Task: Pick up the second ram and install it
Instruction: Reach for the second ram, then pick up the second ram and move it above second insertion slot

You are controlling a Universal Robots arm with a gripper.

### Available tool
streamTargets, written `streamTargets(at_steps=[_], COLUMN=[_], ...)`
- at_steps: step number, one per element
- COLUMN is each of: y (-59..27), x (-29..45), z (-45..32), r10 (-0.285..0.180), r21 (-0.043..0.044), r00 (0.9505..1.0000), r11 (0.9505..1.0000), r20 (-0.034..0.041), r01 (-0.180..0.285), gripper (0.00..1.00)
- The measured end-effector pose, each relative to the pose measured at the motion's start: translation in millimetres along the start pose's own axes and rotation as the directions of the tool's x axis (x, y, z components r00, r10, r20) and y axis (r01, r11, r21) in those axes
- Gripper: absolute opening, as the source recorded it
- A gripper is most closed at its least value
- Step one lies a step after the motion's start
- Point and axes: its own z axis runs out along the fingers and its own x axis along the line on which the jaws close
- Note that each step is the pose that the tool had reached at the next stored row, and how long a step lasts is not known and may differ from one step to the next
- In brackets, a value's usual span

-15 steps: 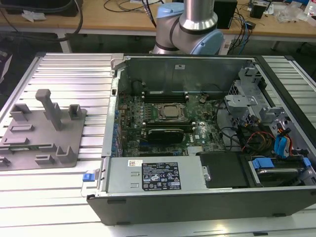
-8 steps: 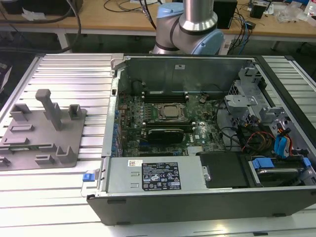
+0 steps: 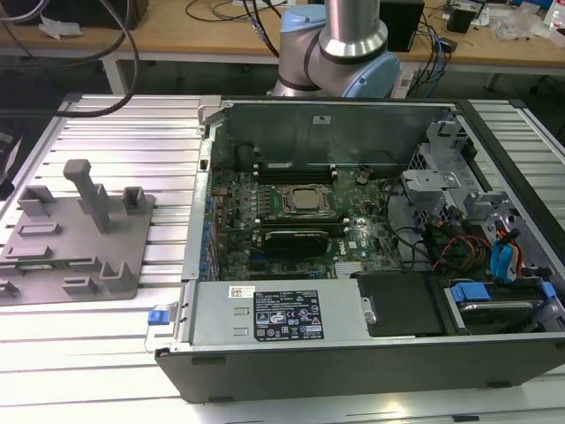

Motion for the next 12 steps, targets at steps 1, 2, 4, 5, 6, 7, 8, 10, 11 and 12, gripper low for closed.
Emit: streamTargets(at_steps=[1, 2, 4, 5, 6, 7, 8, 10, 11, 12], y=[-0.5, -0.9, -2.3, -2.3, -2.4, -2.4, -2.4, -2.4, -2.4, -2.4], x=[0.2, 0.4, 0.9, 0.8, 0.8, 0.8, 0.8, 0.8, 0.8, 0.8], z=[1.2, 2.3, 6.5, 6.5, 6.7, 6.7, 6.8, 6.8, 6.8, 6.9], r10=[0.000, 0.000, 0.000, 0.000, 0.000, 0.000, 0.000, 0.000, 0.000, 0.000], r21=[0.0000, 0.0000, 0.0001, 0.0003, 0.0001, 0.0001, 0.0001, 0.0001, 0.0001, 0.0001], r00=[1.0000, 1.0000, 1.0000, 1.0000, 1.0000, 1.0000, 1.0000, 1.0000, 1.0000, 1.0000], r11=[1.0000, 1.0000, 1.0000, 1.0000, 1.0000, 1.0000, 1.0000, 1.0000, 1.0000, 1.0000], r20=[0.0000, -0.0001, -0.0003, -0.0005, -0.0004, -0.0004, -0.0003, -0.0003, -0.0004, -0.0003], r01=[0.000, 0.000, 0.000, 0.000, 0.000, 0.000, 0.000, 0.000, 0.000, 0.000], gripper=[0.08, 0.08, 0.08, 0.08, 0.08, 0.08, 0.08, 0.08, 0.08, 0.08])
